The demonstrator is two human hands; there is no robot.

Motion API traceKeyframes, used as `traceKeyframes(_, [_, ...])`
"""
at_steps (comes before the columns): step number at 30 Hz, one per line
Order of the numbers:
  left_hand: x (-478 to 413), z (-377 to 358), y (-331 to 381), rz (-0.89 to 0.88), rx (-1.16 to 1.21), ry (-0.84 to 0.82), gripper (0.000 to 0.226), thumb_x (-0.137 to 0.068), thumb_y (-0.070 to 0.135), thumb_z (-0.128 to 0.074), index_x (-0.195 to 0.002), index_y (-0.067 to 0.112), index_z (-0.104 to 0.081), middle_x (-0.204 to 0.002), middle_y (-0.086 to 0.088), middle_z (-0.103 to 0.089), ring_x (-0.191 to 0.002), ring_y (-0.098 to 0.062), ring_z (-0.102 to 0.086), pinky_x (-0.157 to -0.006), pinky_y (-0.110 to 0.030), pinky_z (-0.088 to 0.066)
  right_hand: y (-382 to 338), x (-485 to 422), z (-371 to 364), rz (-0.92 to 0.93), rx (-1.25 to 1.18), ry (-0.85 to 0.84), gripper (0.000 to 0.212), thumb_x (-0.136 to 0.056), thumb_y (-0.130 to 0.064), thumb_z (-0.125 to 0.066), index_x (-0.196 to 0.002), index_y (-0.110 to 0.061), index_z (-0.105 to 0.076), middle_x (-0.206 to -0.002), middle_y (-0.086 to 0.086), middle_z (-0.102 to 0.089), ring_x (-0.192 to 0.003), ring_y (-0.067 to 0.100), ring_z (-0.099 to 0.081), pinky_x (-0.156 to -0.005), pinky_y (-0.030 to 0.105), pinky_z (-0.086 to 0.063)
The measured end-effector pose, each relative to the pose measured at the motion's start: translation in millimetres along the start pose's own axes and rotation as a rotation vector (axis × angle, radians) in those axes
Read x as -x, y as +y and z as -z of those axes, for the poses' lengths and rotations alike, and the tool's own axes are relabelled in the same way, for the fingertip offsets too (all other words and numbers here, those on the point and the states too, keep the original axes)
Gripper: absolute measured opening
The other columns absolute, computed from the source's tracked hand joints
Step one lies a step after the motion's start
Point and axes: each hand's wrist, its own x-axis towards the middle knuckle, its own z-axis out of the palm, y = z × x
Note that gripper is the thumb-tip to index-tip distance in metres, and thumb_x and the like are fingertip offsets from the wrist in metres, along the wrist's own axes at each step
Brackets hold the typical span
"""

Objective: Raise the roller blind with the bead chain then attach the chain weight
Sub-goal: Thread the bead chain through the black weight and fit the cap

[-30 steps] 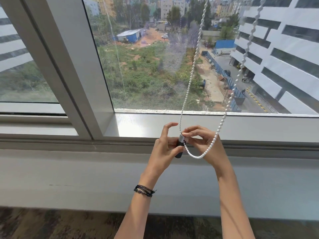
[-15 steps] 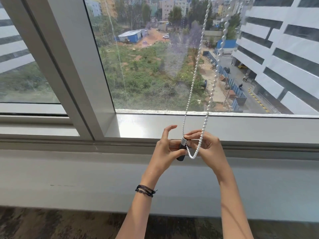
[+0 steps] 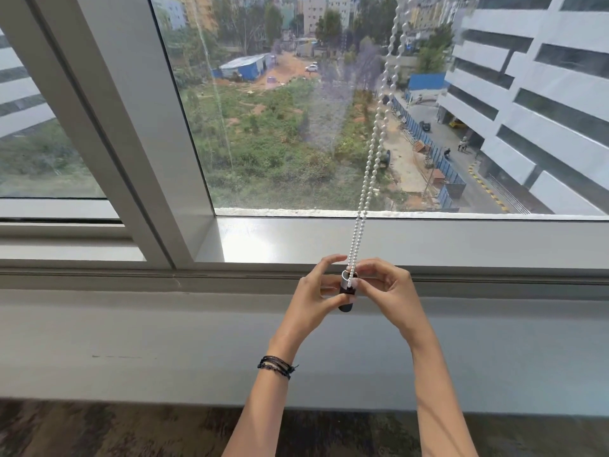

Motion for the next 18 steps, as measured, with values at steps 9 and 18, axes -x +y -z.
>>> traceKeyframes(9, [4.4,2.5,-4.4,-0.014,0.005,0.011,0.033,-0.08,0.014,-0.073,-0.106,0.031,-0.064,-0.091,0.012,-0.073,-0.093,-0.005,-0.069,-0.085,-0.013,-0.05,7.0,4.8,-1.5,-0.011,-0.033,0.01,0.011,-0.076,-0.027,-0.073,-0.086,-0.026,-0.071,-0.093,-0.008,-0.074,-0.09,0.012,-0.069,-0.081,0.02,-0.053])
traceKeyframes(18, [6.7,10.9,1.2,-0.074,0.015,0.061,0.029,-0.082,0.019,-0.073,-0.109,0.028,-0.065,-0.104,0.014,-0.073,-0.096,-0.005,-0.069,-0.084,-0.015,-0.051,12.3,6.4,-2.4,-0.002,-0.081,0.087,0.013,-0.077,-0.03,-0.07,-0.089,-0.025,-0.07,-0.09,-0.008,-0.074,-0.088,0.011,-0.069,-0.079,0.018,-0.052])
